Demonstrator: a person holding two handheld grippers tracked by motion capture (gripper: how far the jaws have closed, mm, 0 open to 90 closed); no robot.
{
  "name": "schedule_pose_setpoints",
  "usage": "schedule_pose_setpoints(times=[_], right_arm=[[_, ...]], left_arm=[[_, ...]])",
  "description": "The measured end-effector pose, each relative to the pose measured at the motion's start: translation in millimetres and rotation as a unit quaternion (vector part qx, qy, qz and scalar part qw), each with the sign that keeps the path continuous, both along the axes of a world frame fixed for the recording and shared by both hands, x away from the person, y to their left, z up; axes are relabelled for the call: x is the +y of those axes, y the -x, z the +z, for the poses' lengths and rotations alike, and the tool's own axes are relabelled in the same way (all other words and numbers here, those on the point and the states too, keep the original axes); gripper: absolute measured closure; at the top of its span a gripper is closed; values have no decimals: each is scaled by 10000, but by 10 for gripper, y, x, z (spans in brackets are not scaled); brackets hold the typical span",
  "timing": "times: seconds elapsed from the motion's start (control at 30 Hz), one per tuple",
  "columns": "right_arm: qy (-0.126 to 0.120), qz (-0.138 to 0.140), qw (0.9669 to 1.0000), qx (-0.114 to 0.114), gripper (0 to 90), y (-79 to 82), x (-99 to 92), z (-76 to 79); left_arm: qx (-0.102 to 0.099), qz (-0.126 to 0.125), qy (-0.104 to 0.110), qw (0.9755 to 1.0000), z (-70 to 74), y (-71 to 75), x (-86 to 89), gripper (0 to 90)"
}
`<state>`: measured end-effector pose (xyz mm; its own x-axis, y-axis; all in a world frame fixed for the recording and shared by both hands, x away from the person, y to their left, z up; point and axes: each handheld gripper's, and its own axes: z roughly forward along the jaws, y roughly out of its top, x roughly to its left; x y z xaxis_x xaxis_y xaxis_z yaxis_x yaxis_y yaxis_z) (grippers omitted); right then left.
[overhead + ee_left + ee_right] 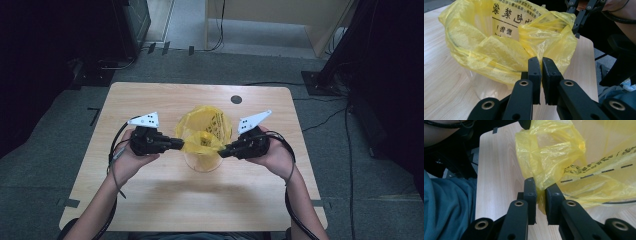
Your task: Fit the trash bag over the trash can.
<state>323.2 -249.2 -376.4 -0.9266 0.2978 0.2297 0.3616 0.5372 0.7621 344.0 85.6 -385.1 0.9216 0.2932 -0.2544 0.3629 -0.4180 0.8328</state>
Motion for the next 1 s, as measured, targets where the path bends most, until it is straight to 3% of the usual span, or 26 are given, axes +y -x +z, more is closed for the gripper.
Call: schedule_pose_setpoints(times=[0.17,0.23,0.3,0.43,0.57,0.67,1.0], right_arm=[[-8,-246,9995,-203,850,-34,10,-15],[-48,-337,9991,-261,851,-52,18,-29],[-41,-304,9992,-265,859,-53,26,-39],[54,-259,9986,-462,869,-45,35,-39],[18,-307,9988,-381,876,-63,22,-58],[84,-229,9984,-503,883,-53,28,-67],[157,-303,9958,-847,890,-67,61,-106]], left_arm=[[-119,333,183,9992,-60,-37,14,866],[-77,385,240,9989,-80,-50,20,867],[-28,330,227,9992,-92,-62,28,872],[-125,287,127,9994,-101,-53,19,883],[-132,262,138,9995,-113,-50,20,887],[-210,265,162,9993,-126,-45,21,893],[-148,530,294,9981,-181,-83,29,893]])
